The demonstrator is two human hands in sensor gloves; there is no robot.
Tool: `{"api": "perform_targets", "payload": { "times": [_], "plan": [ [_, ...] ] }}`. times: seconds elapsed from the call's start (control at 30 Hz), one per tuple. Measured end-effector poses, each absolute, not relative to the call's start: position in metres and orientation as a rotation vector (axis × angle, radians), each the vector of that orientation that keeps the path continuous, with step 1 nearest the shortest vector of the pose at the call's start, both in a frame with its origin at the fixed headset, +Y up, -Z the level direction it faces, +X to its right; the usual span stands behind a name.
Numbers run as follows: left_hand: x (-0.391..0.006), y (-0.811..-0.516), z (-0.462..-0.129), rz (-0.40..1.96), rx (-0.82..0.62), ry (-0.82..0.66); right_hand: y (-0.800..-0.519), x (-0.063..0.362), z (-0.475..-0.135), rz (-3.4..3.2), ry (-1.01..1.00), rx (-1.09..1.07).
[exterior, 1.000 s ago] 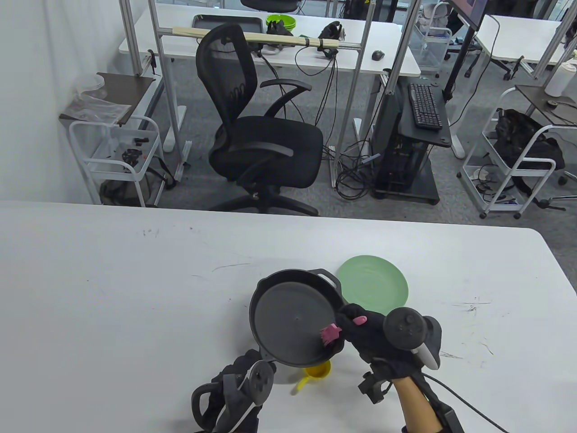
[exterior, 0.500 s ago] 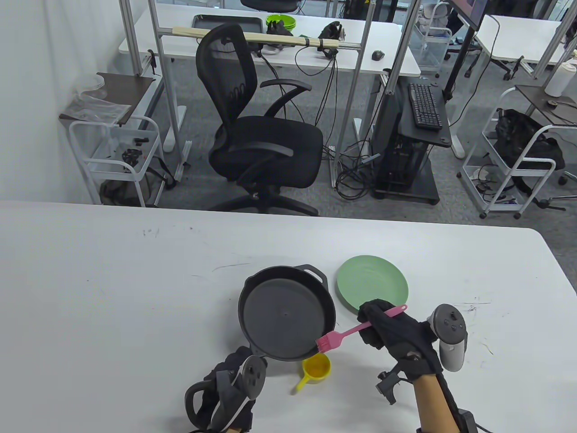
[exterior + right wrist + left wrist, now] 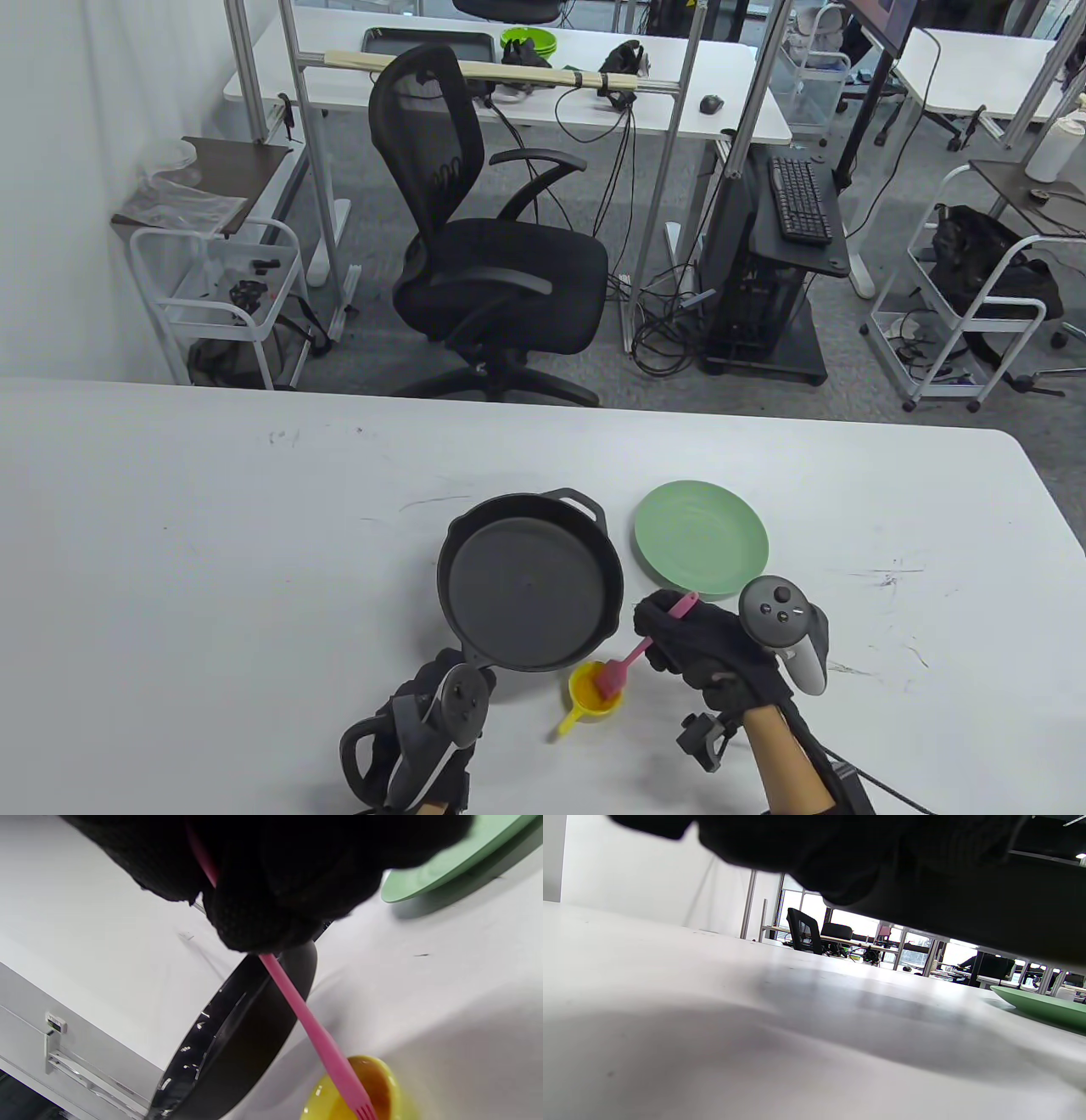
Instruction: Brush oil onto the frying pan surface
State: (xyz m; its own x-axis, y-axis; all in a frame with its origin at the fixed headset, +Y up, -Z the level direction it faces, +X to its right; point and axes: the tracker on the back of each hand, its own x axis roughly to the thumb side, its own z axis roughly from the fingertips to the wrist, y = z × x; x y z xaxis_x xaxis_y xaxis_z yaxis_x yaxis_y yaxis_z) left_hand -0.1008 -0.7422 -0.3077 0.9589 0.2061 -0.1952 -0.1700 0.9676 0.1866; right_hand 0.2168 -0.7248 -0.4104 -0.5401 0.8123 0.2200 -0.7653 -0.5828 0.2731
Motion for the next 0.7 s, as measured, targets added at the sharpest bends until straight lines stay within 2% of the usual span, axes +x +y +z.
{"api": "perform_targets", "payload": {
  "times": [0.23,0.7],
  "plan": [
    [-0.0989,-0.7417,-0.3068,0.188,0.171,0.200,-0.7332,0.2111,-0.4112,2.183,0.195,0.404],
    [-0.0989,-0.7408,-0.3061,0.190,0.172,0.201,-0.7317,0.2093,-0.4096,2.158,0.188,0.446]
  ]
}}
